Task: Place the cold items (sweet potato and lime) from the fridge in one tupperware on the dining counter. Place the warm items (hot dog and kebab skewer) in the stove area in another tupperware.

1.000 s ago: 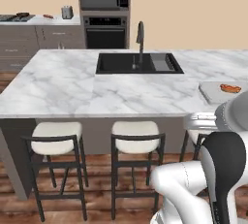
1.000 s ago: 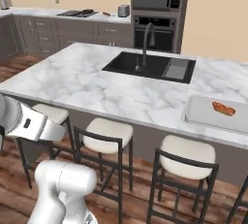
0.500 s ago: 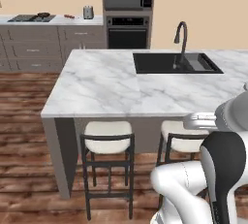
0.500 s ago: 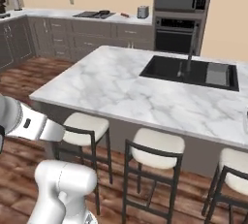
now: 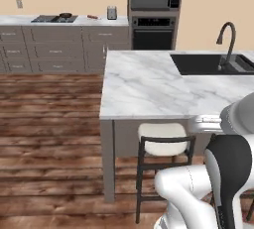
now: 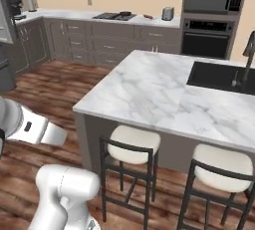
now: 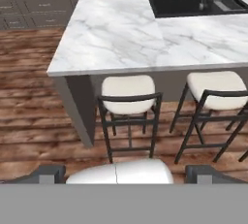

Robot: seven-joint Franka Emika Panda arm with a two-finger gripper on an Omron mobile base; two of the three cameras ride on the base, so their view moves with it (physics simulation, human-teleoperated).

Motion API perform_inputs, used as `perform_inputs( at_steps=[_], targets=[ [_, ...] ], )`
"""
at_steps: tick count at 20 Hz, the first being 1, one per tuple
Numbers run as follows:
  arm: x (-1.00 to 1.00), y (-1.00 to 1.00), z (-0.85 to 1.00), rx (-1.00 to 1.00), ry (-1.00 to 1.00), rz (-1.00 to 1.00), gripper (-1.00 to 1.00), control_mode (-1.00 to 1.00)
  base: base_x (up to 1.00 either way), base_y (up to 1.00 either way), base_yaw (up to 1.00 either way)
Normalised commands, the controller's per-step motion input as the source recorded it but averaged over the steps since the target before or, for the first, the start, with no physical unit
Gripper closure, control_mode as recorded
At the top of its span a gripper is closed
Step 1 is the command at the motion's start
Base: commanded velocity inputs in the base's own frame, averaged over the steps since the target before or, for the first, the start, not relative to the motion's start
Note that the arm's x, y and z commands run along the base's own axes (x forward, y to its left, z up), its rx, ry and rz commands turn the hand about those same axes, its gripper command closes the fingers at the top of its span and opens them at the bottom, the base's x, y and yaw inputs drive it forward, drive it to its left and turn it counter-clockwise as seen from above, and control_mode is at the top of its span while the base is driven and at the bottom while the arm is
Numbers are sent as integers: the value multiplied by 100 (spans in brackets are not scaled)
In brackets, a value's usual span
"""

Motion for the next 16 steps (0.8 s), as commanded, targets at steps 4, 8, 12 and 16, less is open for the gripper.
perform_inputs(
  at_steps=[4,8,12,16],
  targets=[
    [0,0,0,0,0,0,-100,100,0,100,0],
    [0,0,0,0,0,0,-100,100,0,100,0],
    [0,0,0,0,0,0,-100,100,7,100,0],
    [0,0,0,0,0,0,-100,100,50,100,-7]
  ],
)
